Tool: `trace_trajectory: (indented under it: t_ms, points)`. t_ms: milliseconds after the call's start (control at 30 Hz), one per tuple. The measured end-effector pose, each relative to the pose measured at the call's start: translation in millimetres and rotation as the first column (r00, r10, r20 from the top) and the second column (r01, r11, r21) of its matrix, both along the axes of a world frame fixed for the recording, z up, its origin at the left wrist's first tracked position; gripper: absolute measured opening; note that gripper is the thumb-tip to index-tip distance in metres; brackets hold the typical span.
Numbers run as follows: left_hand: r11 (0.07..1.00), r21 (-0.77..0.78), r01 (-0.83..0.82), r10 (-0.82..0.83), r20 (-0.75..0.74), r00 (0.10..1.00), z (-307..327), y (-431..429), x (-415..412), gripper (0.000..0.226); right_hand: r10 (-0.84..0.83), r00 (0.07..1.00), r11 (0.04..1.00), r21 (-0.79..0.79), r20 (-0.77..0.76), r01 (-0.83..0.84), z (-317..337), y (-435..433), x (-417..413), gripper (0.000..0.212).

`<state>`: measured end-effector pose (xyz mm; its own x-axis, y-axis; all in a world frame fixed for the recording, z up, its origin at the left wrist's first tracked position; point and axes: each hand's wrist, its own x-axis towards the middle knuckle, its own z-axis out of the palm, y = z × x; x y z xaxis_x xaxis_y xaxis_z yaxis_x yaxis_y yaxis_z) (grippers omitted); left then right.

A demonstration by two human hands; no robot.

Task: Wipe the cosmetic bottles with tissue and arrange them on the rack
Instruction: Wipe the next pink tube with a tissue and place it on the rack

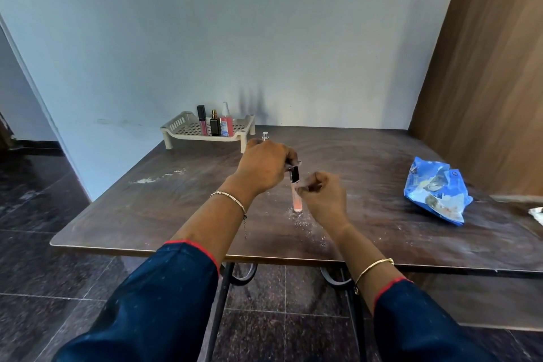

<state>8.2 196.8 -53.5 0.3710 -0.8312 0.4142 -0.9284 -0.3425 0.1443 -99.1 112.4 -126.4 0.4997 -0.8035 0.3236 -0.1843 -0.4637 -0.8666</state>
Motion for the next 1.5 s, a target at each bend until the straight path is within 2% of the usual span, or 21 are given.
trace_trajectory:
  t_ms: [67,133,233,300,367,467,600,700,867,933,1000,1100,1233,1300,1367,1433,1500]
  points:
    - [1.0,-0.011,0.018,-0.018,0.007,1.0,-2.5,-1.9,0.3,0.018,-0.009,0.99,1.0,0.011,0.144,0.008,11.1,2.7,2.8,0.028]
    - [0.999,-0.031,0.037,-0.037,-0.007,0.999,-5.8,-0.8,1.1,0.02,-0.002,0.983,1.0,0.017,0.186,-0.001,12.0,2.8,3.5,0.022]
    - [0.993,-0.085,0.08,-0.088,-0.092,0.992,-9.7,4.5,6.1,0.017,0.033,0.997,0.996,0.085,0.075,-0.04,-4.9,3.1,-0.6,0.017]
    - [0.987,-0.124,0.098,-0.118,-0.168,0.979,-11.7,10.7,9.4,0.016,0.053,0.998,0.991,0.128,-0.018,-0.05,-14.6,2.7,-4.0,0.022]
    - [0.979,-0.167,0.115,-0.153,-0.237,0.96,-14.2,15.7,10.8,0.014,0.063,0.997,0.989,0.14,-0.047,-0.055,-12.9,-0.3,-3.5,0.024]
    - [0.964,-0.236,0.125,-0.202,-0.337,0.919,-19.3,17.2,12.4,0.012,0.101,0.993,0.985,0.135,0.057,-0.108,5.2,0.2,4.0,0.017]
    - [0.947,-0.299,0.114,-0.24,-0.428,0.871,-23.6,17.7,13.5,0.01,0.116,0.974,0.988,0.075,0.196,-0.132,14.1,6.4,10.4,0.023]
    - [0.937,-0.336,0.092,-0.257,-0.487,0.835,-27.0,22.5,15.9,0.01,0.119,0.985,0.984,0.117,0.127,-0.134,-1.7,6.5,6.2,0.02]
    - [0.918,-0.391,0.06,-0.3,-0.589,0.751,-31.9,21.3,13.7,0.015,0.135,0.987,0.991,0.008,-0.091,-0.135,-26.4,-2.8,-9.6,0.017]
    - [0.916,-0.397,0.062,-0.311,-0.603,0.734,-31.8,16.8,8.5,0.015,0.132,0.981,0.99,-0.02,-0.145,-0.136,-27.9,-5.7,-13.8,0.016]
    - [0.917,-0.393,0.07,-0.313,-0.6,0.736,-30.4,13.4,5.0,0.014,0.127,0.983,0.991,-0.018,-0.135,-0.131,-22.1,-4.8,-14.0,0.019]
    - [0.922,-0.378,0.079,-0.306,-0.591,0.746,-26.8,11.4,5.3,0.013,0.091,0.996,0.996,-0.003,-0.002,-0.091,-6.7,0.0,-8.1,0.023]
    - [0.922,-0.387,0.031,-0.288,-0.628,0.723,-27.6,11.2,3.7,0.01,0.059,0.983,0.995,-0.085,0.173,-0.045,-5.3,7.8,-1.1,0.016]
    - [0.91,-0.414,0.005,-0.302,-0.657,0.691,-31.3,11.7,3.2,0.011,0.029,0.99,0.994,-0.109,0.137,-0.014,-17.0,9.6,-1.4,0.024]
    - [0.892,-0.452,-0.018,-0.317,-0.654,0.687,-35.1,12.7,3.2,0.015,0.023,0.999,0.995,-0.099,0.038,-0.019,-28.7,6.4,-4.1,0.028]
    - [0.88,-0.475,-0.017,-0.327,-0.631,0.704,-36.8,12.9,2.5,0.016,0.054,0.998,0.998,-0.03,-0.026,-0.055,-33.9,3.6,-8.6,0.023]
    - [0.88,-0.475,-0.004,-0.345,-0.645,0.681,-36.5,12.1,-1.1,0.016,0.065,0.998,0.997,0.051,-0.018,-0.064,-28.4,4.8,-12.3,0.023]
